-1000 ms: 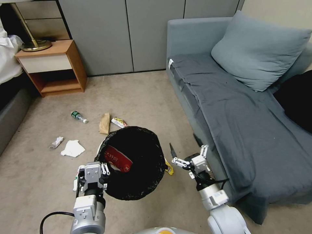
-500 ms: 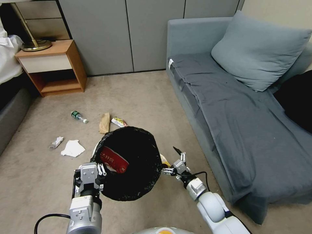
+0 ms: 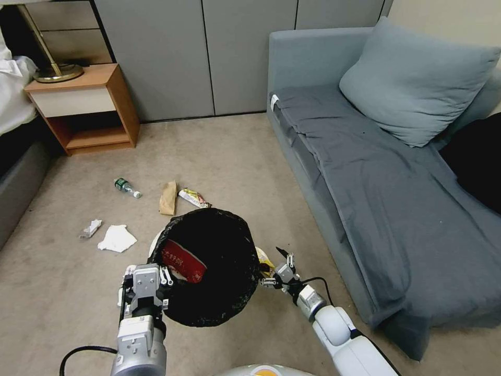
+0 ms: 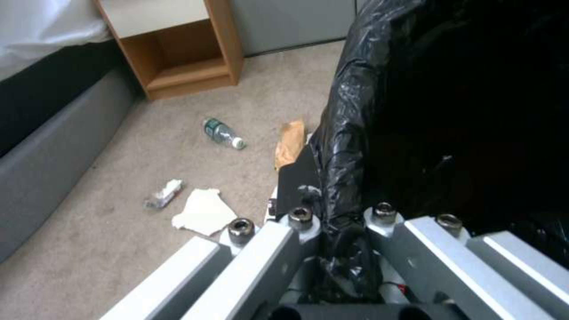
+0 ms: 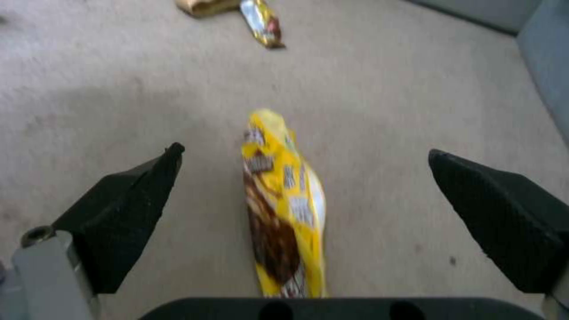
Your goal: Pick up the trash bin, then pick up the garbage from the floor and place it into the trash bin.
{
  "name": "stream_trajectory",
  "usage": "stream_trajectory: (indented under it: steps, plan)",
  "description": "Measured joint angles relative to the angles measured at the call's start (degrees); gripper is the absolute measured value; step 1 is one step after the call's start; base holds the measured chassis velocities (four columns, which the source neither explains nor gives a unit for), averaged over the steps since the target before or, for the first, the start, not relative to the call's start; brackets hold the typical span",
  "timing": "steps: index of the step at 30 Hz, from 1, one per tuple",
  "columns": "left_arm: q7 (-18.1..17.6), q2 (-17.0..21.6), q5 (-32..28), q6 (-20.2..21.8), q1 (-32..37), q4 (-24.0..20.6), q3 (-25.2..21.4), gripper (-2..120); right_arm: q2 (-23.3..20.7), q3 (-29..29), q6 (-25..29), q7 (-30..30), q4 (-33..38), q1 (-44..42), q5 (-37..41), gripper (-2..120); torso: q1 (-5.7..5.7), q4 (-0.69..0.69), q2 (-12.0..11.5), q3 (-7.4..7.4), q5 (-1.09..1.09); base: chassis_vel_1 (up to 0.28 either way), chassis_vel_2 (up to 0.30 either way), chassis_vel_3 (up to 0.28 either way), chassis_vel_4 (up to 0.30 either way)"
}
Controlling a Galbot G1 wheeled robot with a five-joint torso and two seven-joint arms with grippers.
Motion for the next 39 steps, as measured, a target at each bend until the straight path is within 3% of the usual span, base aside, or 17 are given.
stream_trajectory:
  steps: [14, 21, 39]
  plan:
    - [-0.1, 0.1, 0.5, -0.3, 0.8, -1.0, 0.4, 0, 2.3, 1.0, -1.0, -0.7, -10.6, 4.9, 2.0, 100, -0.01, 0.01, 0.0, 0.00, 0.00, 0.000, 0.000, 0.000, 0.000]
    - [-0.2, 0.0, 1.3, -0.8, 1.2, -0.9, 1.3, 0, 3.8, 1.6, -0.6, -1.3, -14.5, 6.8, 2.5, 92, -0.01, 0.01, 0.0, 0.00, 0.00, 0.000, 0.000, 0.000, 0.000]
    - [-0.4, 0.0, 1.9, -1.0, 1.7, -1.0, 1.7, 0, 5.6, 2.0, 0.9, -1.1, -20.5, 8.3, 2.3, 28, -0.01, 0.01, 0.0, -0.01, 0.00, 0.000, 0.000, 0.000, 0.000]
